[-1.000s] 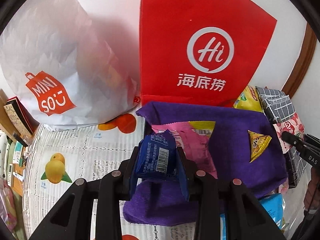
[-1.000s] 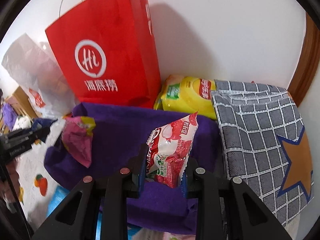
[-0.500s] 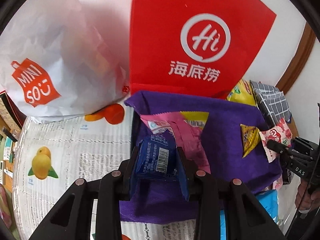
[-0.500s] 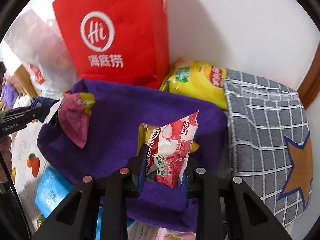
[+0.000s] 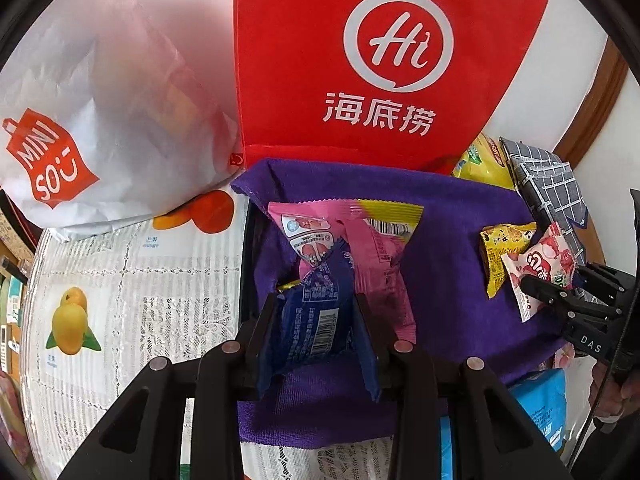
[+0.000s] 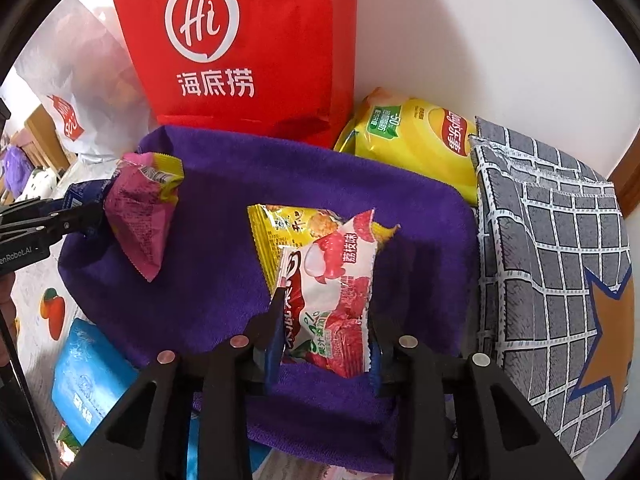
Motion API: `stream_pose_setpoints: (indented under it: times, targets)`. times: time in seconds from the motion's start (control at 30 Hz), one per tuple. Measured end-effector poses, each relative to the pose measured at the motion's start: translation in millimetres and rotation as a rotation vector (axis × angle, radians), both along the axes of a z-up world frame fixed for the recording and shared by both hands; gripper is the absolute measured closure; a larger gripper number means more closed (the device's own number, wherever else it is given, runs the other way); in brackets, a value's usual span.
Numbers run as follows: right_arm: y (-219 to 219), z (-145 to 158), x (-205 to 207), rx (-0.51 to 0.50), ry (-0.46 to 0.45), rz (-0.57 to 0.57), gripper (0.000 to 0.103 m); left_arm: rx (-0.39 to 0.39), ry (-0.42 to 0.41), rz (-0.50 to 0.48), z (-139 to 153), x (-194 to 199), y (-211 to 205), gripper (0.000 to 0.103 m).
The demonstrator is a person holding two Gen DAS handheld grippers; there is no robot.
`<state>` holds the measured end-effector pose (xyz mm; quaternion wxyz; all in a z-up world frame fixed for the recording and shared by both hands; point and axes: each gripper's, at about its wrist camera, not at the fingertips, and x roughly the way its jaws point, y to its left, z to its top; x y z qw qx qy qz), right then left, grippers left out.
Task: Organize snacks
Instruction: 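Lower the blue packet onto the towel with the left tool while the right tool releases the lychee bag, then grasp the pink peach candy on the bed with the right tool while the left tool withdraws open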
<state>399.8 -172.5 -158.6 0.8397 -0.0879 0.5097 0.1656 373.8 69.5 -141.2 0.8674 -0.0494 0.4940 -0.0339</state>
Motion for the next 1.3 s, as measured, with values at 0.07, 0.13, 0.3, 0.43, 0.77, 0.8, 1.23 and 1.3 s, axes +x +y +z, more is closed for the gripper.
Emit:
stream_pose_setpoints:
  times: [0.07, 0.13, 0.3, 0.43, 0.77, 0.8, 1.23, 1.3]
  targets:
    - [1.5, -0.3, 0.0, -0.009, -0.005, 0.007, 0.066, 0.002, 0.001, -0.004, -0.8, -0.5, 0.0, 0.069]
    - [2.1, -1.4, 1.2, -0.017, -0.008, 0.007, 0.064, 0.002, 0.006, -0.006, -2.0, 1.0, -1.7, 0.069]
    - [-2.8, 2.3, 3.6, -0.008, -0.035, -0.025, 0.053, 0.003, 0.023, -0.015, -4.5, 0.8, -3.1, 0.067]
    - [-5.4, 15.5, -0.1, 0.02, -0.075, -0.03, 0.039, 0.008, 0.022, -0.02, -2.1, -0.7, -5.4, 0.067]
    - [-8.1, 60.0, -23.3, 0.045, -0.203, -0.066, 0.026, 0.001, -0.005, -0.045, 17.2, -9.9, -10.9, 0.038]
    - [-9.9, 62.2, -25.8, 0.043, -0.209, -0.075, 0.026, -0.002, -0.01, -0.044, 20.2, -11.5, -11.2, 0.038]
    - [-75.0, 40.7, -75.9, 0.042, -0.109, -0.268, 0.026, -0.032, -0.069, -0.067, 51.8, -28.5, -16.9, 0.033]
    - [-78.1, 30.4, -83.6, 0.054, -0.083, -0.272, 0.026, -0.03, -0.076, -0.071, 54.4, -29.8, -17.6, 0.033]
